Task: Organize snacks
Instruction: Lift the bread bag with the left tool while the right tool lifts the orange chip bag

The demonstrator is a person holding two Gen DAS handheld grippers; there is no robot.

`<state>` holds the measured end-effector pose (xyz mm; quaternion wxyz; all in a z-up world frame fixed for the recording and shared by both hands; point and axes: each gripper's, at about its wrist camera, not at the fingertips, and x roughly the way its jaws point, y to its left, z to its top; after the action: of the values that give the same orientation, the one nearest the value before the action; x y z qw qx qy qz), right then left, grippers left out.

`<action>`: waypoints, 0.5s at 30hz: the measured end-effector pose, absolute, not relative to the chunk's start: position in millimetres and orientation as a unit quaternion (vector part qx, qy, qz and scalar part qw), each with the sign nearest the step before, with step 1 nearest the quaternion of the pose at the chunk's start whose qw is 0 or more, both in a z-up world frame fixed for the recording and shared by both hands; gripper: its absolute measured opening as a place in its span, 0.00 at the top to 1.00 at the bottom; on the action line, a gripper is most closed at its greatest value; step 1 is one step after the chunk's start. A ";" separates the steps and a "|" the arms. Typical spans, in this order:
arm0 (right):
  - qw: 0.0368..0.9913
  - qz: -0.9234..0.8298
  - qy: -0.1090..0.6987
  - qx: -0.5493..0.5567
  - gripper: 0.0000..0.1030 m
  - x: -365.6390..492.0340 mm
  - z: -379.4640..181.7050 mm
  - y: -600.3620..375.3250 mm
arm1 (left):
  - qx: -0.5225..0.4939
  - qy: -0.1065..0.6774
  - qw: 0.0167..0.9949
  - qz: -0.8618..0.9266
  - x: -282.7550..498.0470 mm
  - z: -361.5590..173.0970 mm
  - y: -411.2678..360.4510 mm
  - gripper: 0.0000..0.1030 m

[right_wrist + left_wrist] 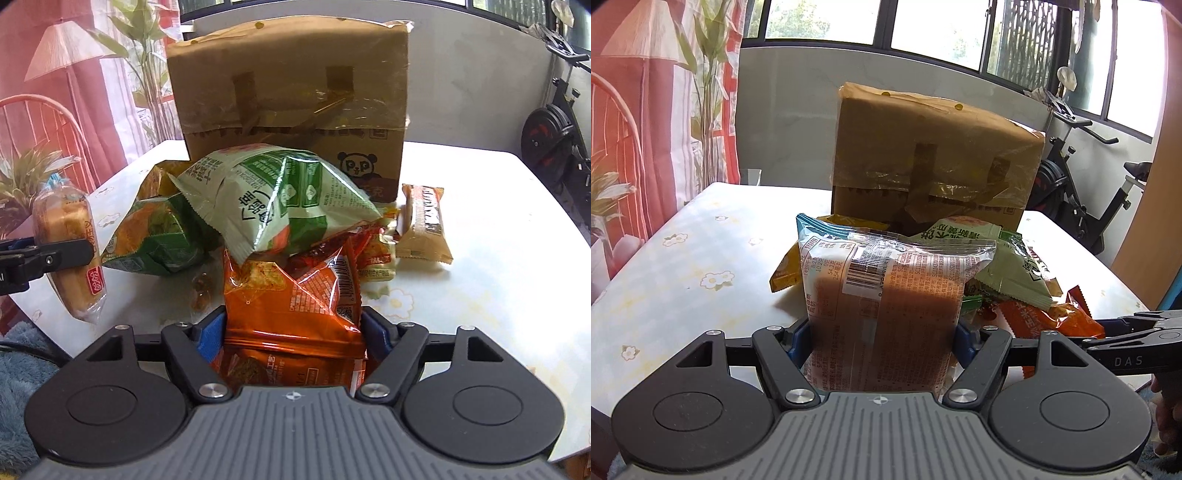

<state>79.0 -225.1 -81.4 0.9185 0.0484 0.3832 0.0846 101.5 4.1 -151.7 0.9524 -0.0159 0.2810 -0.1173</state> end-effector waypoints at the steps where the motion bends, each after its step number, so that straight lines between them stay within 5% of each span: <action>1: 0.919 0.079 0.384 0.053 0.26 77.3 -79.5 -228.9 | -0.016 0.279 0.953 -0.117 100.6 -151.2 4.5 0.28; 15: 0.901 0.015 0.416 0.126 0.26 81.2 -85.3 -268.8 | -0.013 0.273 0.956 -0.110 100.8 -150.3 8.9 0.28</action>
<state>81.2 -268.8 -85.3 0.9006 0.1259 0.4158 0.0146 100.8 8.9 -150.3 0.9557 -0.0126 0.2727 -0.1098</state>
